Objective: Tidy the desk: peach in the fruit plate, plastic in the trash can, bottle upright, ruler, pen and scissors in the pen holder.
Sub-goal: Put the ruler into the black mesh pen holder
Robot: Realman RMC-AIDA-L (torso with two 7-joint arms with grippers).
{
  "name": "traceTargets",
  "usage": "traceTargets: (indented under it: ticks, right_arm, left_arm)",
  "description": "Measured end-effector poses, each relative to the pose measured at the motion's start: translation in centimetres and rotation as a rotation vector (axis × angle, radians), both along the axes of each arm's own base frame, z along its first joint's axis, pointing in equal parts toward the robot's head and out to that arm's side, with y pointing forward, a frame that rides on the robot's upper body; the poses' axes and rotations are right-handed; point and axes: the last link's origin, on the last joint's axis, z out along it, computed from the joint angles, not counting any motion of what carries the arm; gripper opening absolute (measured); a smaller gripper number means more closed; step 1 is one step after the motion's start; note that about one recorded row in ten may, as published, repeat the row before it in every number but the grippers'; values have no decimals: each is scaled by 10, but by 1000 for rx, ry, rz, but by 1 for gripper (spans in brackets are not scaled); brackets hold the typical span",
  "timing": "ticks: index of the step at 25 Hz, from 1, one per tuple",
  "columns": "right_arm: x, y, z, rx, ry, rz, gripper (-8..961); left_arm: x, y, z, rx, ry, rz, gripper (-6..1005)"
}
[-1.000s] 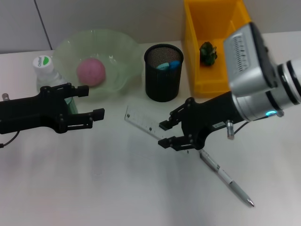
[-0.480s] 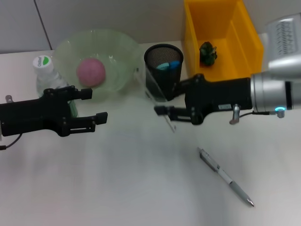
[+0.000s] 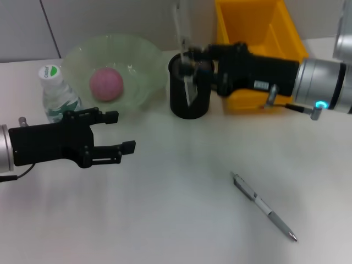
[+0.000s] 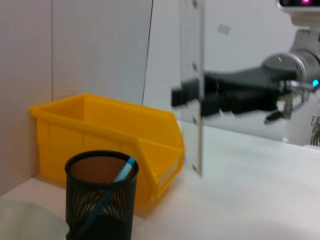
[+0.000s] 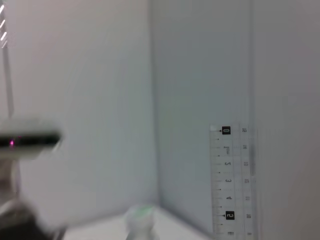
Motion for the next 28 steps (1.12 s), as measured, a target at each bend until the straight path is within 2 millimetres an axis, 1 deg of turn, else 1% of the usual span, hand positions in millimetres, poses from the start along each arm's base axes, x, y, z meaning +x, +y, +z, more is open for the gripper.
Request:
traceTargets:
  ticks: [2,6,7,9,12,13,17,23,28]
  right_arm:
    - [-2,6,2,29,55,-26,394]
    - [-3,13,1,49,74,-59,397]
    - [-4,18,1,64,83,-83,398]
    - [-4,20,1,70,87,-94,400]
    - [-4,31,-1,100,90,-142,403]
    - [-4,31,-1,100,90,-142,403]
    - [-4,41,-3,128,71,-188,407]
    - [-1,47,-7,145,44,-216,412]
    - [1,50,-13,152,15,-232,416]
  left_arm:
    - [-1,-1,-2,-8,9,-2,832]
    - [-2,-4,-7,-26,21,-19,832]
    - [-3,-6,-9,-31,23,-24,832]
    - [-4,-8,-11,-37,24,-28,832]
    - [-8,-11,-14,-36,19,-35,832]
    - [-8,-12,-15,-35,17,-38,832]
    - [-14,-19,-22,-32,5,-52,832]
    - [-19,-27,-29,2,-38,-68,832]
    - [-28,-31,-36,38,-46,-53,832]
